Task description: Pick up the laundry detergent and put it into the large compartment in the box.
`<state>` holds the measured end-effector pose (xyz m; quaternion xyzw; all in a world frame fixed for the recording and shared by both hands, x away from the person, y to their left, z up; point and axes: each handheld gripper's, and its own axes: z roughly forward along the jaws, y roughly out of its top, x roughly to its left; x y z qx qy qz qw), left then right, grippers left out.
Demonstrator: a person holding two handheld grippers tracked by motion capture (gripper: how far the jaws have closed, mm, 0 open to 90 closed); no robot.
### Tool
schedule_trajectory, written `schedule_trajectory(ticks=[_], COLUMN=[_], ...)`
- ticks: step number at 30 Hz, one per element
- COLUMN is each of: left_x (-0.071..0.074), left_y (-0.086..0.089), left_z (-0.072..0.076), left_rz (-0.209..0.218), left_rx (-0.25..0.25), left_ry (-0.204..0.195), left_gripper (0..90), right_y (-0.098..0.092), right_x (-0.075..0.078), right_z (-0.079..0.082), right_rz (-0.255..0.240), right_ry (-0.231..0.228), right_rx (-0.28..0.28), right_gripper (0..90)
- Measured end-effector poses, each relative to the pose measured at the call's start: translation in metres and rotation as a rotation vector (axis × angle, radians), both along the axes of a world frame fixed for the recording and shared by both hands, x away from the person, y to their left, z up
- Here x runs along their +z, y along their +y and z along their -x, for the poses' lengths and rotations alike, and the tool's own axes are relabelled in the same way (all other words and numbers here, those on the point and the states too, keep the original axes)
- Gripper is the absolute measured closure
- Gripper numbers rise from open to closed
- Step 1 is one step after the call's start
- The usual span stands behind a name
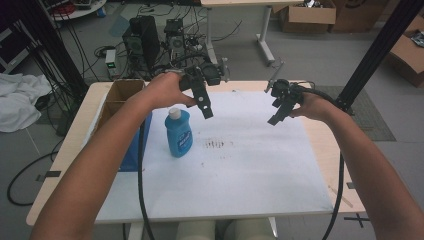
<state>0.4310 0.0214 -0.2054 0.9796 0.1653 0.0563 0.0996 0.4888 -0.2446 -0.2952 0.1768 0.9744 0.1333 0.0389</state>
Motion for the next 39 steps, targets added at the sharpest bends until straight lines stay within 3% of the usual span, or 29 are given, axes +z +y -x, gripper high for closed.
schedule_trajectory(ticks=[10, 14, 18, 19, 20, 24, 25, 26, 28, 32, 33, 39], left_x=[0.004, 0.009, 0.014, 0.017, 0.017, 0.024, 0.027, 0.027, 0.028, 0.030, 0.030, 0.027], left_y=[0.001, 0.006, 0.013, 0.018, 0.018, 0.027, 0.031, 0.031, 0.036, 0.040, 0.043, 0.049], left_z=[-0.001, -0.001, -0.001, -0.001, -0.001, 0.000, 0.000, 0.000, 0.000, -0.001, -0.002, -0.003], left_rz=[-0.001, 0.003, 0.004, 0.022, 0.022, 0.054, 0.048, 0.048, 0.032, 0.030, 0.034, 0.038], left_rx=[0.039, 0.084, 0.158, 0.203, 0.203, 0.291, 0.338, 0.338, 0.397, 0.452, 0.487, 0.552], left_ry=[-0.011, -0.020, -0.034, -0.035, -0.035, -0.044, -0.051, -0.051, -0.050, -0.046, -0.047, -0.019], left_gripper=[20.9, 20.5, 20.2, 19.9, 19.9, 19.6, 19.6, 19.5, 19.4, 18.9, 18.9, 18.6], right_y=[-0.002, -0.002, -0.001, -0.001, -0.001, 0.000, 0.000, 0.000, 0.000, 0.001, 0.001, 0.002], right_x=[0.001, 0.001, 0.001, 0.001, 0.001, 0.003, 0.003, 0.003, 0.003, 0.004, 0.004, 0.004], right_z=[0.001, 0.001, 0.001, 0.002, 0.002, 0.005, 0.005, 0.005, 0.006, 0.006, 0.007, 0.007], right_rz=[0.002, 0.001, 0.002, 0.004, 0.004, 0.006, 0.004, 0.004, 0.000, 0.000, 0.004, 0.005], right_ry=[-0.002, -0.002, -0.005, -0.008, -0.008, -0.017, -0.017, -0.017, -0.020, -0.022, -0.023, -0.026], right_rx=[-0.001, -0.003, 0.001, 0.007, 0.007, 0.016, 0.014, 0.014, 0.014, 0.018, 0.019, 0.020], right_gripper=[18.3, 18.3, 18.3, 18.3, 18.3, 18.3, 18.3, 18.3, 18.3, 18.3, 18.3, 18.3])
